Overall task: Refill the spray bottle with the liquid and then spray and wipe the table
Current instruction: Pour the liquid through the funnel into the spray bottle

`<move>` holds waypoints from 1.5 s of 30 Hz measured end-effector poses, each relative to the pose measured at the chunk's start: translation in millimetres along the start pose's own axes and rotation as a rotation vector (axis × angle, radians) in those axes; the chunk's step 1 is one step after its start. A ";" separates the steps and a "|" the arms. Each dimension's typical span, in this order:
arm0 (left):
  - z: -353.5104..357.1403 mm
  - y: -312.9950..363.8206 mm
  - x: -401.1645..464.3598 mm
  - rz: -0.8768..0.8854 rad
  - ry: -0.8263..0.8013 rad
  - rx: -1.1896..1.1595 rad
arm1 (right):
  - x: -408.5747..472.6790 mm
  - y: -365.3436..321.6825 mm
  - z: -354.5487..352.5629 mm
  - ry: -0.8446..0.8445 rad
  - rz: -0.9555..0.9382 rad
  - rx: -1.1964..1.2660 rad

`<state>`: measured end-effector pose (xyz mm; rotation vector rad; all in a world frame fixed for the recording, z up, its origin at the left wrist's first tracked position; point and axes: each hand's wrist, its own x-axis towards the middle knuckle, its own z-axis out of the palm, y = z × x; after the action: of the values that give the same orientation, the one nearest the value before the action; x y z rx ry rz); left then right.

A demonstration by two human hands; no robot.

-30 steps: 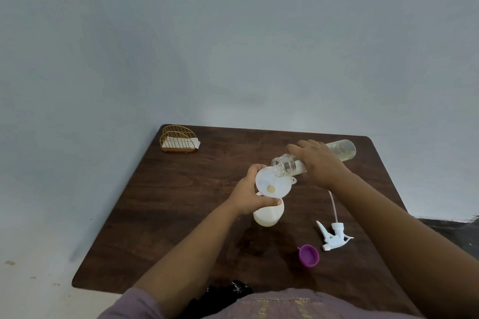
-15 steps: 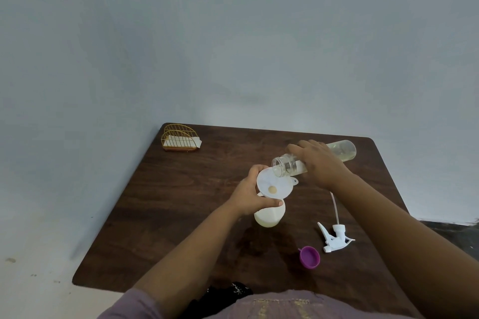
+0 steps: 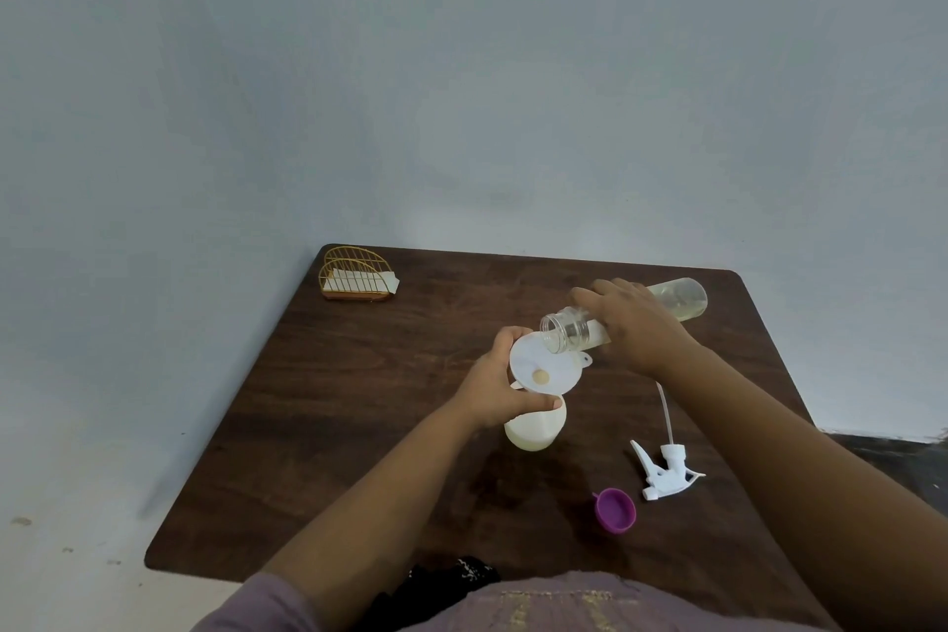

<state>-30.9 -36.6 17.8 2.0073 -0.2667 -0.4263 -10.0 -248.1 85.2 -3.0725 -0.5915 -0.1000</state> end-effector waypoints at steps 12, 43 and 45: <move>0.5 0.6 -0.6 0.013 0.008 0.016 | -2.9 0.7 -2.7 0.001 -0.009 -0.015; 1.1 2.9 -1.9 0.025 0.023 0.019 | -8.0 -0.4 -3.5 0.025 -0.014 -0.008; 0.7 3.4 -2.0 0.026 0.022 0.019 | -8.0 -0.4 -2.9 0.022 -0.015 -0.011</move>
<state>-33.0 -38.0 21.0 2.0238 -0.2835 -0.3865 -17.7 -250.8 87.6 -3.0737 -0.6146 -0.1377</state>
